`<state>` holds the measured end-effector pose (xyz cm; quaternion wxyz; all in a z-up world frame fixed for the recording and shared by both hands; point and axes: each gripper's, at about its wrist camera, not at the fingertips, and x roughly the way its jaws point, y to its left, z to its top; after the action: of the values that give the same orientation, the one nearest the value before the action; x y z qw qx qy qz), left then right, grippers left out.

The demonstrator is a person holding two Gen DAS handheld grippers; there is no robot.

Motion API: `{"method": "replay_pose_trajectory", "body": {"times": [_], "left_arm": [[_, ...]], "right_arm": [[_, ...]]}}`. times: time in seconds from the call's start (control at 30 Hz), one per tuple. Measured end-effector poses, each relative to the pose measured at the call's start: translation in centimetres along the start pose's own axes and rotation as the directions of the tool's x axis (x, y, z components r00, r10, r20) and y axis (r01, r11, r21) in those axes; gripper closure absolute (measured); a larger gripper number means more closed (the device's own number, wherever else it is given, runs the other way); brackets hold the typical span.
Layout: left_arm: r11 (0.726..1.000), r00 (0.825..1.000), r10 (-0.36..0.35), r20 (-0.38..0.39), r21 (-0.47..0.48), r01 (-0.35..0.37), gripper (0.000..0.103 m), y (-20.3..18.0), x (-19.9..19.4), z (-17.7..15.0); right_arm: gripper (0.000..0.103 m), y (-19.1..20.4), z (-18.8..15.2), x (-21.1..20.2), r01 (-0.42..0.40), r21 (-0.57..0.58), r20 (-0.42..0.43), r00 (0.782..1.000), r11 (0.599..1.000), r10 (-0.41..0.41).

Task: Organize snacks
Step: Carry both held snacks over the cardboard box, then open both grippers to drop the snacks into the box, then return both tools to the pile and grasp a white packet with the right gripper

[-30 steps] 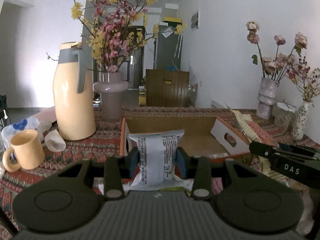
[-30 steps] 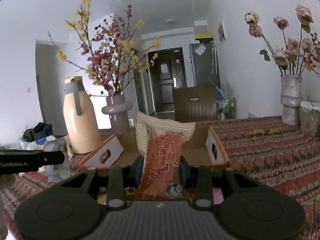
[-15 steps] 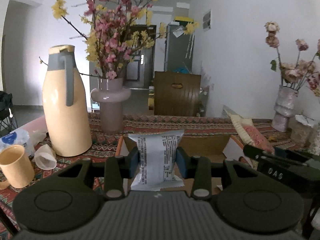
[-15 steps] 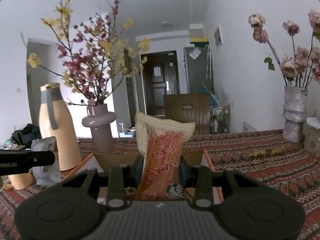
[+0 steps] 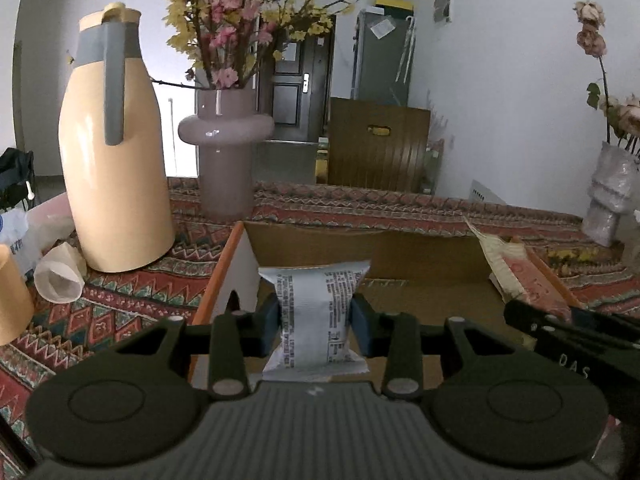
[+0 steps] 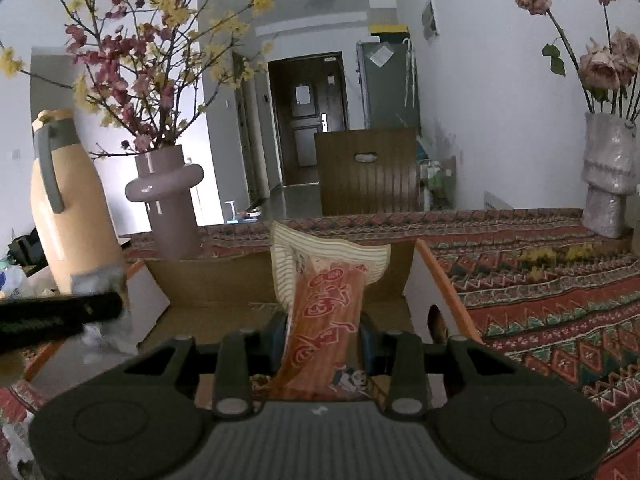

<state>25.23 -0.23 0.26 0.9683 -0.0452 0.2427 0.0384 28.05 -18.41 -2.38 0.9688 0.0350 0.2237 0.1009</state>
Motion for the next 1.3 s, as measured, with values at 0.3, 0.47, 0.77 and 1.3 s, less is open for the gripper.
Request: {"method": "replay_pose_trajectory", "body": {"times": [0.3, 0.47, 0.77, 1.3], "left_arm": [[0.999, 0.997, 0.021, 0.079, -0.045, -0.018, 0.000, 0.5, -1.4, -0.1], [0.997, 0.996, 0.044, 0.080, -0.061, -0.039, 0.000, 0.5, -1.4, -0.1], [0.997, 0.996, 0.045, 0.078, -0.066, -0.040, 0.000, 0.7, -1.4, 0.0], [0.999, 0.991, -0.001, 0.133, -0.035, 0.006, 0.000, 2.3, -8.6, 0.6]], "right_arm": [[0.014, -0.9, -0.3, -0.2, 0.037, 0.063, -0.001, 0.999, 0.997, -0.038], [0.000, -1.4, -0.4, -0.8, 0.046, 0.094, 0.029, 0.998, 0.995, -0.049], [0.000, -0.8, -0.5, -1.1, 0.045, 0.070, 0.044, 0.998, 0.997, -0.048], [0.000, 0.7, 1.2, -8.4, 0.007, -0.019, 0.157, 0.988, 1.000, -0.004]]}}
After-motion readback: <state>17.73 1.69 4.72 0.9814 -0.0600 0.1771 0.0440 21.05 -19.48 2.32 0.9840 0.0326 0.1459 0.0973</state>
